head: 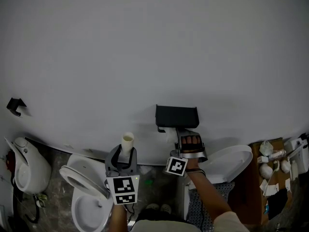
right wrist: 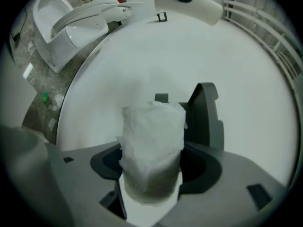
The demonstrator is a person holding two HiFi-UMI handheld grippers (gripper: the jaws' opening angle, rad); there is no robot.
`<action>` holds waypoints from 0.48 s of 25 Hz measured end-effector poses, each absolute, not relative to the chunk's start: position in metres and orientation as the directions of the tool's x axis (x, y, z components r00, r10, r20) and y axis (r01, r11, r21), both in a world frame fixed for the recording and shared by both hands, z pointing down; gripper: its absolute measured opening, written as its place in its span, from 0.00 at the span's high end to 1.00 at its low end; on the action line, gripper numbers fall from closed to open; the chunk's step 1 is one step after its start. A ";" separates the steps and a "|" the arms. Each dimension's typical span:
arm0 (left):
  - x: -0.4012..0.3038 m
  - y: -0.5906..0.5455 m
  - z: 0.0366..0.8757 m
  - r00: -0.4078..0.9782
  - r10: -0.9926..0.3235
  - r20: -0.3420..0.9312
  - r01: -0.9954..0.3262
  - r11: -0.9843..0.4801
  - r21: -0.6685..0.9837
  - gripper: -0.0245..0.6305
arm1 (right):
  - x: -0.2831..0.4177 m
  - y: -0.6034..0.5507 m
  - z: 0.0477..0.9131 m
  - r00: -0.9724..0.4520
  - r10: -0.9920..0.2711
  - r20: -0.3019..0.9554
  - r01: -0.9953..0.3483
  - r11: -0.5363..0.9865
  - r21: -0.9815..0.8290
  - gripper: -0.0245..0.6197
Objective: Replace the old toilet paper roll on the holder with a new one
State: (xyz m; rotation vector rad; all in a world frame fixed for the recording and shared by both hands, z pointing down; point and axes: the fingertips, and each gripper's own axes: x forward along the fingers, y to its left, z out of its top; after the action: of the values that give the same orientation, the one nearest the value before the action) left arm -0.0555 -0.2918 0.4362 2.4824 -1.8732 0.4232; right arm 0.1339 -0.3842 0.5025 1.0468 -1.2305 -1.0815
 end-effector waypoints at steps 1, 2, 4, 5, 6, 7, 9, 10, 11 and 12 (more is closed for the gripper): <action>-0.058 -0.292 0.436 0.249 -0.944 0.214 -0.945 -0.285 -0.159 0.69 | 0.130 -0.384 0.505 0.027 -0.982 0.185 0.056 0.187 0.981 0.48; -0.060 -0.291 0.436 0.247 -0.945 0.214 -0.946 -0.283 -0.159 0.69 | 0.126 -0.385 0.507 0.025 -0.981 0.191 0.056 0.192 0.980 0.48; -0.064 -0.291 0.436 0.243 -0.946 0.214 -0.946 -0.280 -0.162 0.69 | 0.118 -0.385 0.507 0.018 -0.981 0.191 0.050 0.192 0.980 0.48; -0.065 -0.290 0.436 0.241 -0.947 0.214 -0.947 -0.277 -0.162 0.69 | 0.115 -0.385 0.505 0.013 -0.982 0.188 0.048 0.188 0.981 0.48; -0.066 -0.290 0.436 0.238 -0.947 0.214 -0.948 -0.275 -0.163 0.69 | 0.113 -0.386 0.503 0.010 -0.982 0.187 0.048 0.188 0.981 0.48; -0.066 -0.290 0.436 0.236 -0.948 0.214 -0.948 -0.273 -0.163 0.69 | 0.112 -0.387 0.504 0.008 -0.982 0.190 0.050 0.190 0.981 0.48; -0.066 -0.290 0.436 0.232 -0.949 0.214 -0.949 -0.269 -0.164 0.69 | 0.111 -0.387 0.504 0.004 -0.982 0.188 0.054 0.188 0.981 0.48; -0.067 -0.290 0.437 0.231 -0.949 0.214 -0.949 -0.268 -0.164 0.69 | 0.111 -0.387 0.504 0.001 -0.982 0.187 0.050 0.187 0.981 0.48; -0.068 -0.290 0.437 0.230 -0.949 0.214 -0.950 -0.267 -0.164 0.69 | 0.111 -0.387 0.505 -0.002 -0.981 0.192 0.037 0.192 0.981 0.48; -0.068 -0.290 0.438 0.230 -0.949 0.215 -0.950 -0.267 -0.162 0.69 | 0.111 -0.387 0.507 -0.006 -0.979 0.204 0.016 0.204 0.979 0.48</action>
State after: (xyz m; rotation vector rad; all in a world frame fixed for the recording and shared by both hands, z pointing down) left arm -0.0685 -0.2900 0.4378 2.4610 -1.9000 0.4271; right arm 0.1111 -0.3868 0.5072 1.0421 -1.2935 -1.0688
